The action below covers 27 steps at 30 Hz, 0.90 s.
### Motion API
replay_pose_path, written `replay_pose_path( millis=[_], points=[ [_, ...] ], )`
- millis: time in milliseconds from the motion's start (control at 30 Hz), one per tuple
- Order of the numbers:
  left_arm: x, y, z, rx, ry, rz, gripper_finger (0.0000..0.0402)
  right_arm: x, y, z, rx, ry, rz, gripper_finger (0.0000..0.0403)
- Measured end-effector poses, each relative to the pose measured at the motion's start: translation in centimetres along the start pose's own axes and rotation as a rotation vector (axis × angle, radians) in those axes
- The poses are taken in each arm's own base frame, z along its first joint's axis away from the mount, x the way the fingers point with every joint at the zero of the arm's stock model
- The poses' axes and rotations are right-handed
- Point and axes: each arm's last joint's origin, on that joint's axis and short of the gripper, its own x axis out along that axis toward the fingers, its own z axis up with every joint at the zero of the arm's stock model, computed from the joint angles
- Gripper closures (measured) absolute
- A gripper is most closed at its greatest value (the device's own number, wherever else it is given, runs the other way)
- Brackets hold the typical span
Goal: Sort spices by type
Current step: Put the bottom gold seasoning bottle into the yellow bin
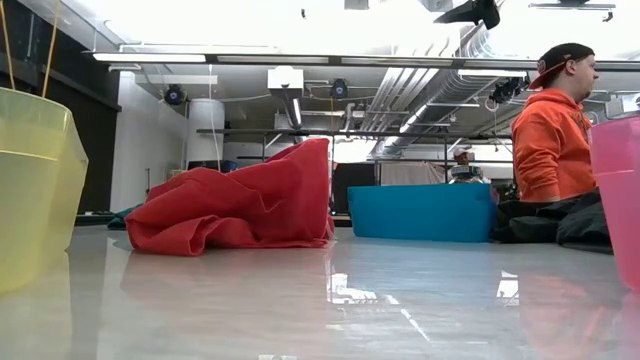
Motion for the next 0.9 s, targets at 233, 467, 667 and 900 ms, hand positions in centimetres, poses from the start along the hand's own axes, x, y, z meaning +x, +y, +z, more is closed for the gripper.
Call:
replay_pose_path(
  millis=[233, 467, 667, 900],
  points=[
    [0.0, -0.1, -0.1, 0.004, 0.000, -0.001, 0.0123, 0.0, -0.1, -0.1, -0.004, 0.005, -0.005, 0.0020],
    [-0.1, -0.8, -0.6, 0.032, 0.010, -0.013, 0.0123, 0.0, -0.1, -0.1, -0.004, 0.005, -0.005, 0.0020],
    [-0.1, -0.8, -0.8, 0.034, 0.013, 0.006, 0.0119, 0.0, -0.1, -0.1, -0.004, 0.005, -0.005, 0.0020],
    [-0.1, -0.5, -1.0, 0.033, 0.030, 0.042, 0.0069, 0.0, -0.1, -0.1, -0.003, 0.006, -0.005, 0.0020]
  ],
)
